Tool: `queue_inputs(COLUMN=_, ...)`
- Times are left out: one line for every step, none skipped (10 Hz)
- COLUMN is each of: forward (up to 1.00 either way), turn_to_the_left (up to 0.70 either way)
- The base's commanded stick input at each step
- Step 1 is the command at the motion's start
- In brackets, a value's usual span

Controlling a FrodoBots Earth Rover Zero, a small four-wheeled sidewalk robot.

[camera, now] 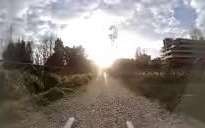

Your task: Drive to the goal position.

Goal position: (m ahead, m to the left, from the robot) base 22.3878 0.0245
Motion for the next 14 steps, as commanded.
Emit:
queue_inputs(forward=0.5, turn_to_the_left=0.0)
queue_inputs(forward=0.5, turn_to_the_left=0.0)
queue_inputs(forward=0.5, turn_to_the_left=0.0)
queue_inputs(forward=0.5, turn_to_the_left=0.0)
queue_inputs(forward=0.5, turn_to_the_left=0.0)
queue_inputs(forward=0.5, turn_to_the_left=0.0)
queue_inputs(forward=0.5, turn_to_the_left=0.0)
queue_inputs(forward=0.5, turn_to_the_left=0.0)
queue_inputs(forward=0.5, turn_to_the_left=0.0)
queue_inputs(forward=0.5, turn_to_the_left=0.0)
queue_inputs(forward=0.5, turn_to_the_left=0.0)
queue_inputs(forward=0.5, turn_to_the_left=0.0)
queue_inputs(forward=0.5, turn_to_the_left=0.0)
queue_inputs(forward=0.5, turn_to_the_left=0.0)
